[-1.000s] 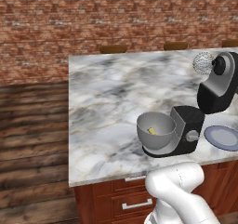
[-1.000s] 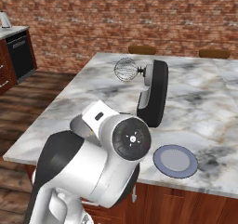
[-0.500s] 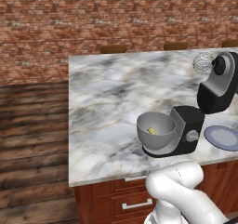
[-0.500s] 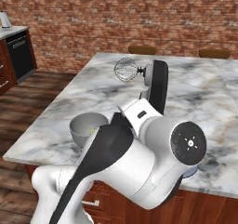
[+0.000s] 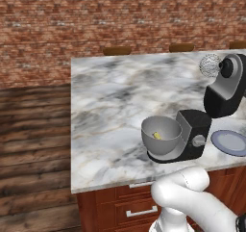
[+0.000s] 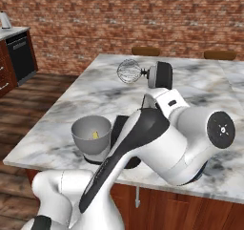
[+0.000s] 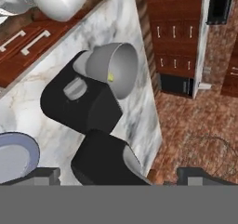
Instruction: Add butter and sugar cubes to the stand mixer bowl and then turn on the stand mixer to begin making frosting.
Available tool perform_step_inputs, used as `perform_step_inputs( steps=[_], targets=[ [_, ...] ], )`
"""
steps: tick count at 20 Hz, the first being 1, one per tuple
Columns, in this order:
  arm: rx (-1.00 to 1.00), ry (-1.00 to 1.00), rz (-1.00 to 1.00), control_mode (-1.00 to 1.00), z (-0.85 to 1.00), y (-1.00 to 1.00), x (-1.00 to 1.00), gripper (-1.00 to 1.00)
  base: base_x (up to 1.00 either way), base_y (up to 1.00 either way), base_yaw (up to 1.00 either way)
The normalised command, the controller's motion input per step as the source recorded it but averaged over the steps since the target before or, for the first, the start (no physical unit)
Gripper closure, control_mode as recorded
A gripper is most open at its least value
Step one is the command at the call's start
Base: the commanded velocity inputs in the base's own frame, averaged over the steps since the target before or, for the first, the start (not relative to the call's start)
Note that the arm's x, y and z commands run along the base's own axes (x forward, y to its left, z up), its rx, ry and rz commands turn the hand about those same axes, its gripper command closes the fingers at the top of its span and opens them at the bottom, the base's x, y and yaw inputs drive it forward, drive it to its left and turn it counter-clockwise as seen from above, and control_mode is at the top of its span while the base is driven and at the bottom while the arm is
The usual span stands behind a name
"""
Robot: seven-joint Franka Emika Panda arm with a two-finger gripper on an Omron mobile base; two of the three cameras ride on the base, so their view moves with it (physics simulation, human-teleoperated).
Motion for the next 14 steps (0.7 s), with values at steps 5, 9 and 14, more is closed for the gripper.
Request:
perform_step_inputs(
  steps=[5, 9, 14],
  targets=[
    [0.14, 0.05, 0.0, -1.0, -0.01, -0.39, 0.58, -1.0, 0.0, 0.0, 0.0],
    [0.09, 0.11, 0.0, -1.0, -0.02, -0.31, 0.66, -1.0, 0.0, 0.0, 0.0],
    [0.13, 0.13, 0.0, -1.0, -0.05, -0.46, 0.6, -1.0, 0.0, 0.0, 0.0]
  ],
)
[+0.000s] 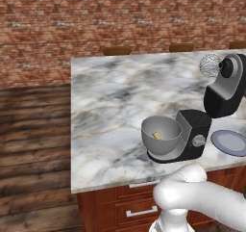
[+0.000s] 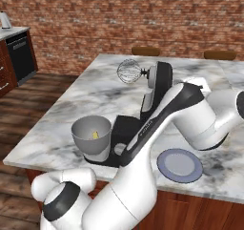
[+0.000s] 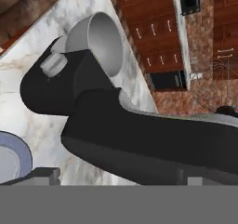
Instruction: Add butter and sugar cubes to the stand mixer bowl and then turn on the stand mixer to begin making frosting.
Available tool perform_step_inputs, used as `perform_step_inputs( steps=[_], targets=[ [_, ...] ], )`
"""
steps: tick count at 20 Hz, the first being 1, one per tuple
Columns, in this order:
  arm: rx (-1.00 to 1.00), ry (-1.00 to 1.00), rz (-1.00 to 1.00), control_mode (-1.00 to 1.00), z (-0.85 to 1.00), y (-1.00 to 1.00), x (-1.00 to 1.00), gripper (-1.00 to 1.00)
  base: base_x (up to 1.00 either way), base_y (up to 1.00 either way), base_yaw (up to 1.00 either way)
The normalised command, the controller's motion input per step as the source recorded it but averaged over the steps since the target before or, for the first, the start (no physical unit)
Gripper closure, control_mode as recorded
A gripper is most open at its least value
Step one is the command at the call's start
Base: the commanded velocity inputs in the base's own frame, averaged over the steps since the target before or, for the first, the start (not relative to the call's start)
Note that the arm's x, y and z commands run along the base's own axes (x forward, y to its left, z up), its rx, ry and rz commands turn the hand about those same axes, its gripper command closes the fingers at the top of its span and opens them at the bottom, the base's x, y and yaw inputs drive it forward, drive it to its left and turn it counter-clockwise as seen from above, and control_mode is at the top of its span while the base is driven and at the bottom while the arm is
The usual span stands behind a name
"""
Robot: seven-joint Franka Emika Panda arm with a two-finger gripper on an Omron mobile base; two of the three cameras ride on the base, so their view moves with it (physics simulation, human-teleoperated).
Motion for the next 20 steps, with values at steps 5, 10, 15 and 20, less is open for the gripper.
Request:
perform_step_inputs(
  steps=[5, 10, 15, 20],
  targets=[
    [0.1, 0.12, 0.01, -1.0, -0.17, -0.3, 0.5, -1.0, 0.0, 0.0, 0.0],
    [0.1, 0.08, 0.09, -1.0, -0.18, -0.08, 0.47, -1.0, 0.0, 0.0, 0.0],
    [0.07, 0.0, 0.06, -1.0, -0.09, 0.0, 0.24, -1.0, 0.0, 0.0, 0.0],
    [0.02, 0.0, 0.04, -1.0, -0.05, 0.12, 0.15, -1.0, 0.0, 0.0, 0.0]
  ],
)
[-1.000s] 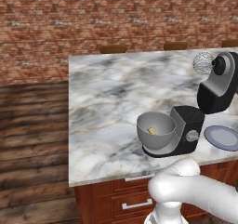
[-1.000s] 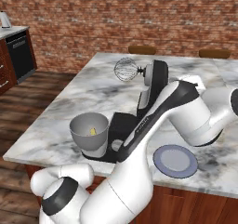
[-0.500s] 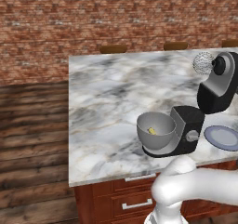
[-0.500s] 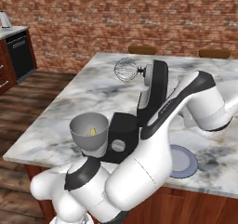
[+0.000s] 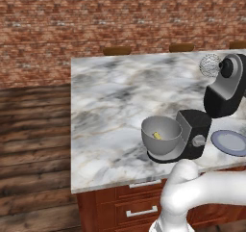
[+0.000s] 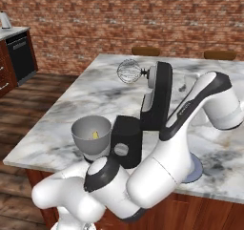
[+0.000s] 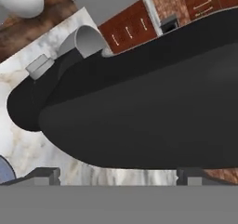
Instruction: Add butter and sugar cubes to the stand mixer bowl and then turn on the stand mixer to begin making frosting.
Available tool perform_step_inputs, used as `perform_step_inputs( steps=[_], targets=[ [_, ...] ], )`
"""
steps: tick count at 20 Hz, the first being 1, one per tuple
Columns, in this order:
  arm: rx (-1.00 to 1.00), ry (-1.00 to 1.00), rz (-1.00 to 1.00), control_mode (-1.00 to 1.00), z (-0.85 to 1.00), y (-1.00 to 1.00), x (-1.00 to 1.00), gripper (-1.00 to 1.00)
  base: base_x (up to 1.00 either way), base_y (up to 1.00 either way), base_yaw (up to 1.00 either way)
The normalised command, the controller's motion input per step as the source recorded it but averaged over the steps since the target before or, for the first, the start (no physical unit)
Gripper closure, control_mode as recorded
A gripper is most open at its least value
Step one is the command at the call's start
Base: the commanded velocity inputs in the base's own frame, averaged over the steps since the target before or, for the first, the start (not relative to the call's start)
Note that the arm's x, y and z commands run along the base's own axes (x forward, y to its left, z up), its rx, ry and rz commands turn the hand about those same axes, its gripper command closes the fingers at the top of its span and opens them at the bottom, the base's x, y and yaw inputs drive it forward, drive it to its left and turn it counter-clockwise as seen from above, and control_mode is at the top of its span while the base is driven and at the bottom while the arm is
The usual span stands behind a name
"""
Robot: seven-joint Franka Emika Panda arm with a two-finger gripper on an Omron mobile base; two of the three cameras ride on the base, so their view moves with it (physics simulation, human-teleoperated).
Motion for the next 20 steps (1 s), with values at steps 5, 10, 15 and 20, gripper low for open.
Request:
perform_step_inputs(
  steps=[5, 10, 15, 20],
  targets=[
    [0.0, -0.06, 0.02, -1.0, 0.0, 0.4, 0.0, -1.0, 0.0, 0.0, 0.0],
    [0.0, -0.11, 0.0, -1.0, 0.0, 0.62, 0.0, -1.0, 0.0, 0.0, 0.0],
    [0.0, -0.11, 0.0, -1.0, 0.0, 0.65, -0.16, -1.0, 0.0, 0.0, 0.0],
    [-0.08, 0.01, 0.0, -1.0, -0.41, 0.98, 0.02, -1.0, 0.0, 0.0, 0.0]
  ],
)
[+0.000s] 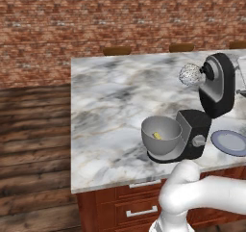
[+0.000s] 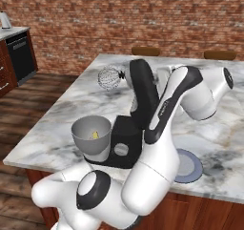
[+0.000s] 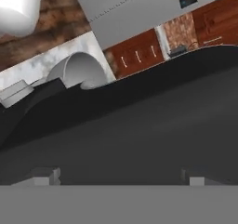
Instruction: Add butter and sugar cubes to the stand mixer bowl and then turn on the stand mixer to begin making frosting.
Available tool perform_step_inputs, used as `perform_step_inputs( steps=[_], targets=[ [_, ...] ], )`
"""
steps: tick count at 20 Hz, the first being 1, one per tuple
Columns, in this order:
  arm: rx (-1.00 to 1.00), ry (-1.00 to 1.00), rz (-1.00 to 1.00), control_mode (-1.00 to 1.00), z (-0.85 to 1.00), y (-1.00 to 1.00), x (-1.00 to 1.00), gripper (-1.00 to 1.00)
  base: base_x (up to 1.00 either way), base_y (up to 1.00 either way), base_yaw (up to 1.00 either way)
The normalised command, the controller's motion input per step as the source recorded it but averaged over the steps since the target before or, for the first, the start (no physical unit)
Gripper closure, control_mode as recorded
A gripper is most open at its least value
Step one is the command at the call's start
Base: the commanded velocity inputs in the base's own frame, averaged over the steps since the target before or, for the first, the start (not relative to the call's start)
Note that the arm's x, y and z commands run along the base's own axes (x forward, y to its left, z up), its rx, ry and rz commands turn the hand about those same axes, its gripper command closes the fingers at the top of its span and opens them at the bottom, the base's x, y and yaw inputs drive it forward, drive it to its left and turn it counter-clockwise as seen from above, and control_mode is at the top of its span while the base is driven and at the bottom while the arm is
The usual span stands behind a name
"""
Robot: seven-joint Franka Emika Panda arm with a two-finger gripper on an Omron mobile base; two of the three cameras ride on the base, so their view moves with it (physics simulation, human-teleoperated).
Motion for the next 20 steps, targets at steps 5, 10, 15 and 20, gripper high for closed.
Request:
perform_step_inputs(
  steps=[5, 10, 15, 20],
  targets=[
    [-0.18, 0.05, 0.0, -1.0, -0.52, 1.0, 0.0, -1.0, 0.0, 0.0, 0.0],
    [-0.22, 0.05, 0.0, -1.0, -0.48, 1.0, -0.01, -1.0, 0.0, 0.0, 0.0],
    [-0.18, 0.0, 0.01, -1.0, -0.41, 1.0, -0.25, -1.0, 0.0, 0.0, 0.0],
    [-0.1, 0.01, 0.04, -1.0, -0.42, 0.74, -0.68, -1.0, 0.0, 0.0, 0.0]
  ],
)
